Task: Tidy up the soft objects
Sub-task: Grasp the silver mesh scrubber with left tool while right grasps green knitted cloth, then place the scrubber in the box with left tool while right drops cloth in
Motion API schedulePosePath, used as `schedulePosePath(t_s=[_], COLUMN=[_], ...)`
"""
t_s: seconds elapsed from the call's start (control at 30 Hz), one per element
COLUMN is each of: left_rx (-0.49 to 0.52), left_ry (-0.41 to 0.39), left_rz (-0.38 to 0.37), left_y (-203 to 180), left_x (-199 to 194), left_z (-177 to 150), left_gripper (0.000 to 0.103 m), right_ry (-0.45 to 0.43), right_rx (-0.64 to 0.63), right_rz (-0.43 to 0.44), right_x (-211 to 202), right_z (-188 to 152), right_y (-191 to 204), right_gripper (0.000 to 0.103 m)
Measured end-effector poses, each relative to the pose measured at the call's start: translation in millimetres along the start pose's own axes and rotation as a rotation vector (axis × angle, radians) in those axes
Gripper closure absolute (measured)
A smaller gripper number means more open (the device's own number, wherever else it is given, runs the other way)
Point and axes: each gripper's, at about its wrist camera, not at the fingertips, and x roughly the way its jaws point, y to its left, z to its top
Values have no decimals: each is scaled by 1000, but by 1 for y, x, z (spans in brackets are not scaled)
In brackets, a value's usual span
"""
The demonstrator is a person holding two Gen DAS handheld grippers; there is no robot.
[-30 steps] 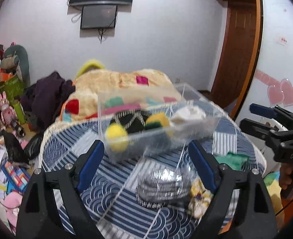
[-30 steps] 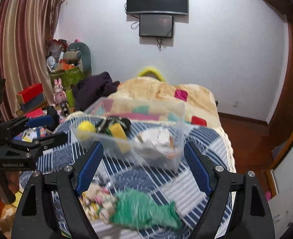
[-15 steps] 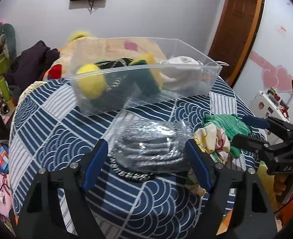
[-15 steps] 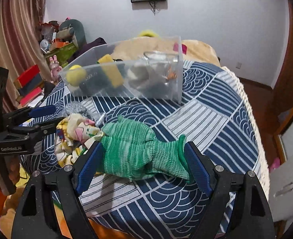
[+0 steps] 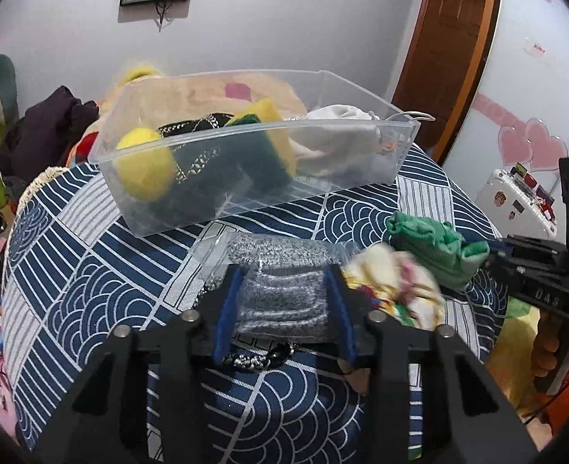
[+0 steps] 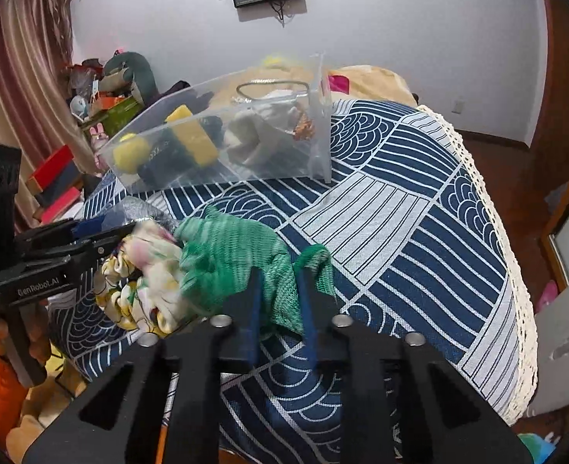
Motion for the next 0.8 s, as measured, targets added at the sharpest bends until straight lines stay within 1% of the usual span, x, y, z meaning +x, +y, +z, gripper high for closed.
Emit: schedulePosePath(t_s=[0.07,0.17,0.3,0.57,0.7,0.8], left_rx=[5,-3,-5,-9,-17,-25], left_ry=[-10,-30,-70,-172,-202,-201], left_rz=[-1,-1,-15,-9,-8,-12], left_y=[0,1,2,3,7,10], left_x=[-6,-15,-31,-61,-65,-58], left_z=[1,4,9,26,36,39], left_gripper=[69,71,72,72,72,72], right_ry=[-21,-52,-95,-182,-204,-212], right_rx=[-4,-6,-4,-13,-20,-21], right_rz=[-8,-13,-16,1,13,21], right_x=[-5,-13,-24,-39,-37,-35], right_z=[2,6,15,35,45,50], right_y=[1,2,3,12,16,20], right_gripper=[91,92,92,92,92,92])
